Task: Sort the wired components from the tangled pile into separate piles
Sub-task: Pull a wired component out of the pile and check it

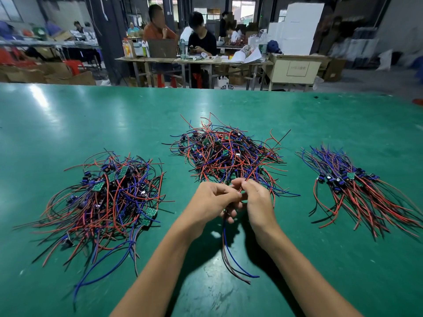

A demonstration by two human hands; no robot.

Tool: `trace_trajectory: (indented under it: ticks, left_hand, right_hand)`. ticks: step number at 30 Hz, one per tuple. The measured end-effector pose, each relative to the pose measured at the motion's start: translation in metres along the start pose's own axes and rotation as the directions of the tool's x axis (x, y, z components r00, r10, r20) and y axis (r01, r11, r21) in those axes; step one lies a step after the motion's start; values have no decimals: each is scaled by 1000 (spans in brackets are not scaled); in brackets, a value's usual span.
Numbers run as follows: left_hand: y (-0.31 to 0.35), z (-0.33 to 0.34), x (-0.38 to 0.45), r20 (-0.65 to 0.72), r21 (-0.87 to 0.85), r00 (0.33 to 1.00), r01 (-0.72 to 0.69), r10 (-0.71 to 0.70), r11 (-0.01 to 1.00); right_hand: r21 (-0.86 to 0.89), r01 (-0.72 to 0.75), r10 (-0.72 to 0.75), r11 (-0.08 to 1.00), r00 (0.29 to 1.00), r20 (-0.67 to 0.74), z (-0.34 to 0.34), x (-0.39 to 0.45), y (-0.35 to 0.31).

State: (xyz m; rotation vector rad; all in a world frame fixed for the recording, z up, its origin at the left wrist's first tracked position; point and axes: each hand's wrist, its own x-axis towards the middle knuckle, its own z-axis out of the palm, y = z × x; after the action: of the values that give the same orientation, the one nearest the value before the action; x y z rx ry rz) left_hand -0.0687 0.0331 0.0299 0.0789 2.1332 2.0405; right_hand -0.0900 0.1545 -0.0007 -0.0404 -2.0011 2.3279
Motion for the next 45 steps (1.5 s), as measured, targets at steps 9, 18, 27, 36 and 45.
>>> trace_trajectory:
  ticks: [9, 18, 27, 36, 45]
  left_hand:
    - [3, -4, -6, 186, 111, 979, 59, -79, 992]
    - [7, -11, -9, 269, 116, 962, 10, -41, 993]
    - [8, -23, 1, 47, -452, 996, 84, -71, 888]
    - [9, -25, 3, -99, -726, 991, -13, -85, 687]
    - [7, -15, 4, -189, -629, 981, -91, -39, 772]
  right_hand:
    - [72, -91, 104, 993, 972, -209, -24, 14, -21]
    - [560, -409, 383, 720, 908, 171, -45, 18, -26]
    - [-204, 37, 12, 978, 971, 237, -20, 3, -6]
    - [-192, 327, -277, 925, 929, 247, -5, -6, 1]
    - [74, 109, -116, 991, 989, 93, -1, -14, -7]
